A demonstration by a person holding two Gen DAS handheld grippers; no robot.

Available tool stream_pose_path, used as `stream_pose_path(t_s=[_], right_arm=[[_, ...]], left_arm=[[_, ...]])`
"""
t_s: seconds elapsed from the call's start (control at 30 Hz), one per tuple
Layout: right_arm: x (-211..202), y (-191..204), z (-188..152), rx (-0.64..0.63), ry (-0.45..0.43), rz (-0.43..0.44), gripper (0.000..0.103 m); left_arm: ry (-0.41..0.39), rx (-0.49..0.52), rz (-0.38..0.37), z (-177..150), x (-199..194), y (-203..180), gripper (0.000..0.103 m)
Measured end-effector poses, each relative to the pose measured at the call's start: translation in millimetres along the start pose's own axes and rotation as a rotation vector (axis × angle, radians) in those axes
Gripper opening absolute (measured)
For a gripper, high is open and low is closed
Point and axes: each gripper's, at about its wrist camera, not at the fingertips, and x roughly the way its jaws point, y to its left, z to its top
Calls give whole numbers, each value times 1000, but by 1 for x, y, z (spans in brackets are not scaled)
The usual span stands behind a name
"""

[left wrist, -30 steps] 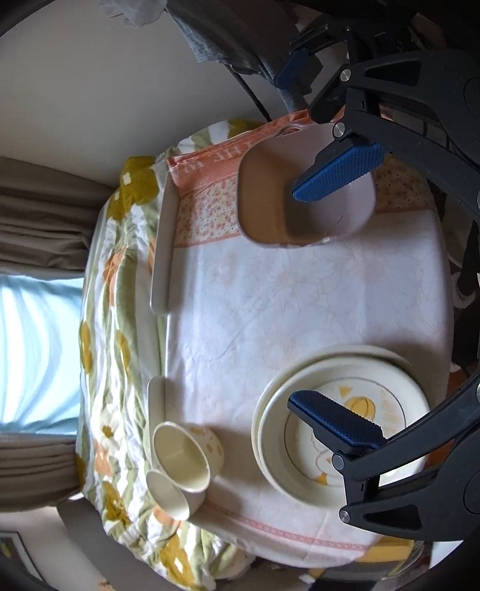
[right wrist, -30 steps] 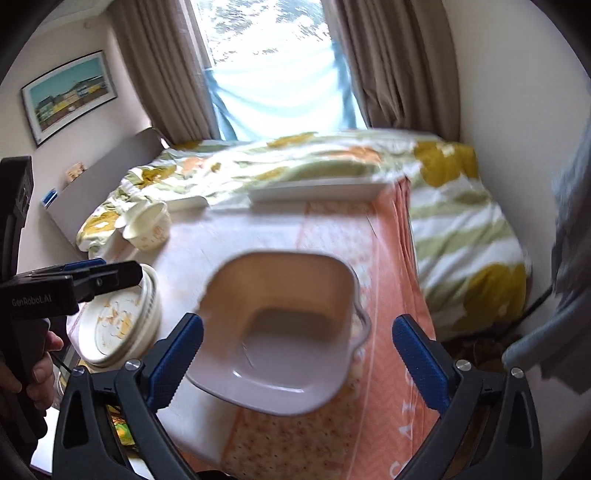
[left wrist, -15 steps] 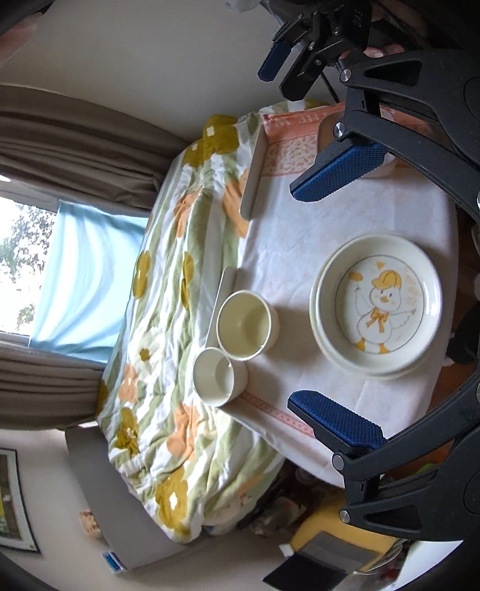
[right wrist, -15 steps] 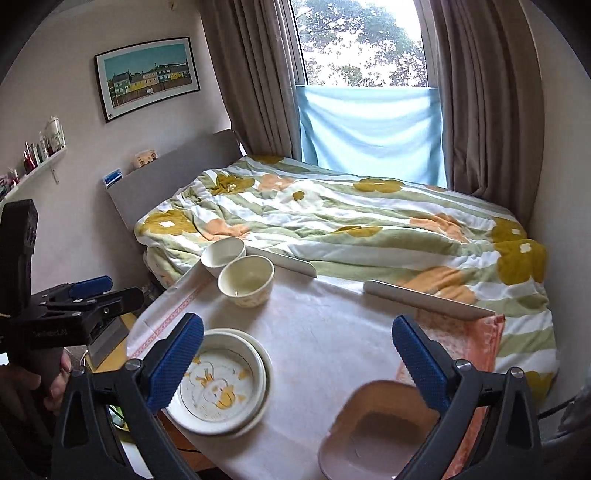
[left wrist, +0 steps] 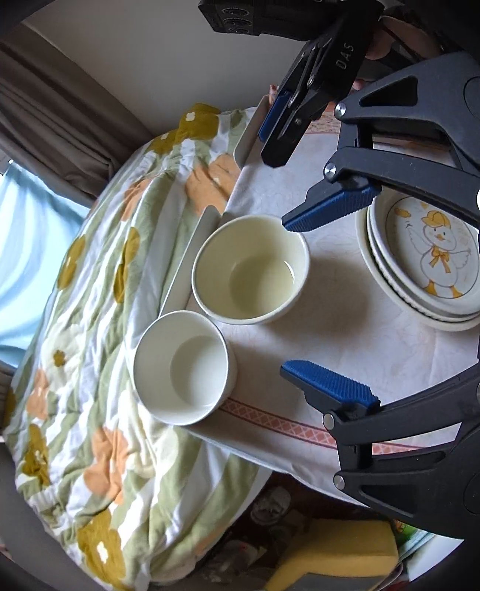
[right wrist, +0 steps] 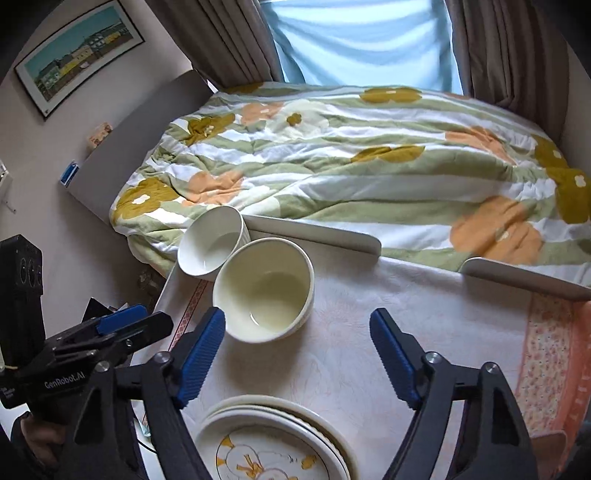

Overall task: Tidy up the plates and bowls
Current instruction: 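Grasp the rim of the large cream bowl with both grippers, then lift the cream bowl with both grippers and carry it over the pink basin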

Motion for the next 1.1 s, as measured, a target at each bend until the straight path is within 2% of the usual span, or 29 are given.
stream_pose_path(t_s=[0.1, 0.23, 0.33, 0.37, 0.4, 0.47, 0.5, 0.6, 1.1], right_arm=[[38, -1, 5, 46, 58, -2, 58], [71, -9, 4, 100, 109, -15, 43], [85, -13, 6, 119, 128, -21, 34], [89, -13, 6, 126, 135, -22, 34], [92, -13, 6, 130, 139, -25, 33], [94, -13, 6, 133, 142, -25, 29], [96, -13, 6, 135, 146, -24, 24], [99, -12, 6, 135, 156, -23, 15], [86, -10, 10, 150, 116, -19, 14]], left_arm=[[55, 17, -24, 11, 31, 8, 54], [108, 35, -42, 22, 66, 14, 47], [132, 36, -46, 27, 84, 18, 40], [138, 38, -44, 28, 88, 19, 32], [142, 40, -42, 30, 91, 20, 28], [151, 46, -41, 32, 95, 21, 26], [155, 51, -37, 33, 98, 20, 18], [153, 71, -20, 34, 98, 19, 15], [101, 136, 18, 39, 77, 2, 15]])
